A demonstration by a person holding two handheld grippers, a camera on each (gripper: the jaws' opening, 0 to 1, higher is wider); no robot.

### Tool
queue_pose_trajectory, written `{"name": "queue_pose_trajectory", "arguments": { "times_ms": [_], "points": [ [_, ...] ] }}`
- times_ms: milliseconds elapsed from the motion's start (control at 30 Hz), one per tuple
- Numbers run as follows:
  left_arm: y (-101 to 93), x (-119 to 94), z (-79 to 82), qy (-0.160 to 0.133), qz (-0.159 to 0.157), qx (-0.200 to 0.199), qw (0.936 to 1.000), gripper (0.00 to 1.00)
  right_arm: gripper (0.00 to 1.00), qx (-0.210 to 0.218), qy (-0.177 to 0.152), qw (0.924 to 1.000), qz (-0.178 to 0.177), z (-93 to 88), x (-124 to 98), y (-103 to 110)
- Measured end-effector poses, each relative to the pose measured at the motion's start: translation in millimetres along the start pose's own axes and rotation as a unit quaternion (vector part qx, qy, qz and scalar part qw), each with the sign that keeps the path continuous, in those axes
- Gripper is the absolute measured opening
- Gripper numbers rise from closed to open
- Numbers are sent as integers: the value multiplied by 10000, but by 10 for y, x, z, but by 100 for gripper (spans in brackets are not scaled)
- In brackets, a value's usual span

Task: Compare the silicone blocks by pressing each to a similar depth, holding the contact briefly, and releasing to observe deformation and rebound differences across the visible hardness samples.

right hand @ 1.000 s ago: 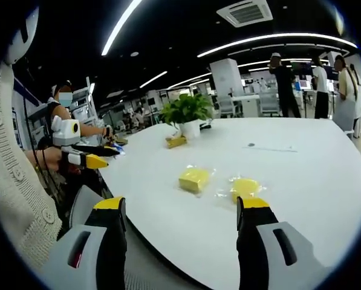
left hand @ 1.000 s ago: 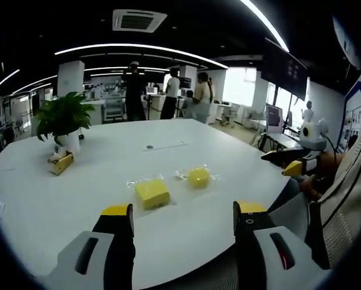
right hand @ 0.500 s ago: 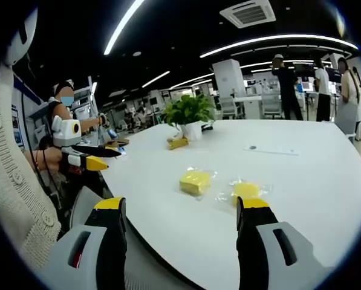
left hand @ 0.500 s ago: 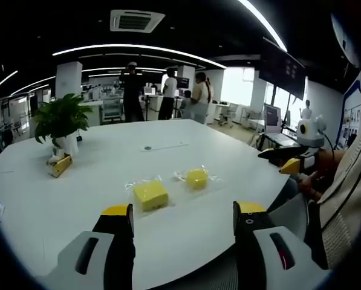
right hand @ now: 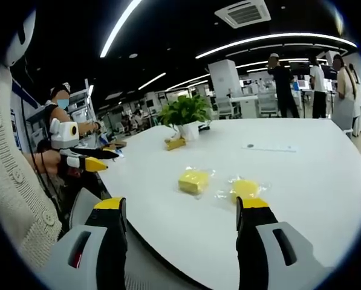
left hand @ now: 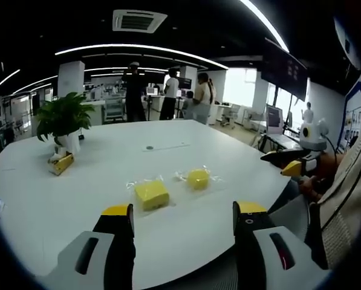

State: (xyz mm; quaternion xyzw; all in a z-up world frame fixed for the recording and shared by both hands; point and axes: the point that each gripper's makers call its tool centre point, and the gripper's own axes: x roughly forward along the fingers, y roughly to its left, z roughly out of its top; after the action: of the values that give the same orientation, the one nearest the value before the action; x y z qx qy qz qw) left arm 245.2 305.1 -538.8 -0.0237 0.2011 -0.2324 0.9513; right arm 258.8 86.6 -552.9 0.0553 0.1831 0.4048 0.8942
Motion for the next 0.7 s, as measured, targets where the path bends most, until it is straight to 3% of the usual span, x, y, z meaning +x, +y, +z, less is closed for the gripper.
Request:
{"name": "queue_pose_trajectory", "arguments": {
  "times_ms": [700],
  "points": [
    [-100, -166, -78, 47, -61, -2, 10000, 65, 68, -71, -5, 10000, -31, -10, -135, 118]
  ]
}}
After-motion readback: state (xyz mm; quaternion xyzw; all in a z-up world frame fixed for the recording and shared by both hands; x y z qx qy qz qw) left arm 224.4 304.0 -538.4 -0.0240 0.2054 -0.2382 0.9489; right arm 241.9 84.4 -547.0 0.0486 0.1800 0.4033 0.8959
